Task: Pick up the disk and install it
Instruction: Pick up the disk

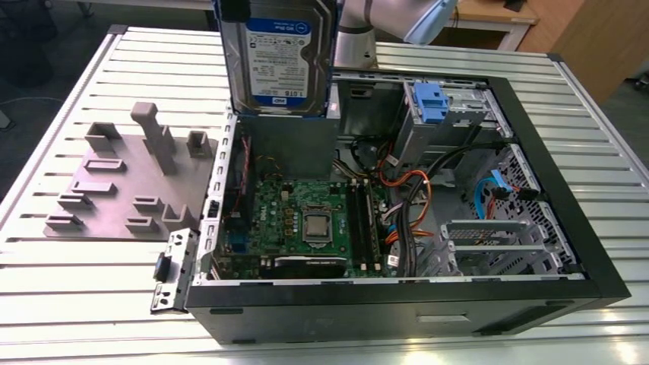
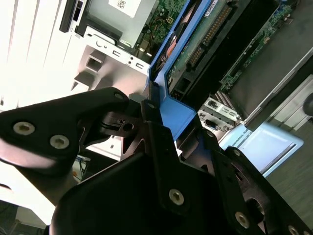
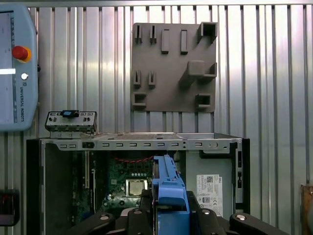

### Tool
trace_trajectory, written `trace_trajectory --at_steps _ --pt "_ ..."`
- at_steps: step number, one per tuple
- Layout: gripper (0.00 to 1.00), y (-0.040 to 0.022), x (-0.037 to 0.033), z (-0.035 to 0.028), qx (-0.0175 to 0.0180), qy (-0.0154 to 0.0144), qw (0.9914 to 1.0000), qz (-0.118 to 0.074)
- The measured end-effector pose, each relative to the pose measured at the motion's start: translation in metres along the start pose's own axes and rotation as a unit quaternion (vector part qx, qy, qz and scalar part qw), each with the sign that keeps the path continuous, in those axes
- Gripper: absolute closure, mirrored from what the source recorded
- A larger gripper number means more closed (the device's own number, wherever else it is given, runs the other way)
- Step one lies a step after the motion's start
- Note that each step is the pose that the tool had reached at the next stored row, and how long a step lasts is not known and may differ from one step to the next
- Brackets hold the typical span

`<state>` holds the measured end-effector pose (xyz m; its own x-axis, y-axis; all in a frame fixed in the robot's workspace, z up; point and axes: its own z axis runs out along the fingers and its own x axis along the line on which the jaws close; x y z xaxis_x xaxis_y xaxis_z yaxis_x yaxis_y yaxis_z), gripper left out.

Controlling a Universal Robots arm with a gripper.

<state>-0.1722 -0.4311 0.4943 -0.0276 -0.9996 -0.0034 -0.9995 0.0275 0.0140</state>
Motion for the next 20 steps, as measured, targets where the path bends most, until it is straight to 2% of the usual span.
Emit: trace_trajectory --at_steps 20 --pt "0.64 -0.0179 -0.0005 -0.0003 0.0 0.0 1.0 0.0"
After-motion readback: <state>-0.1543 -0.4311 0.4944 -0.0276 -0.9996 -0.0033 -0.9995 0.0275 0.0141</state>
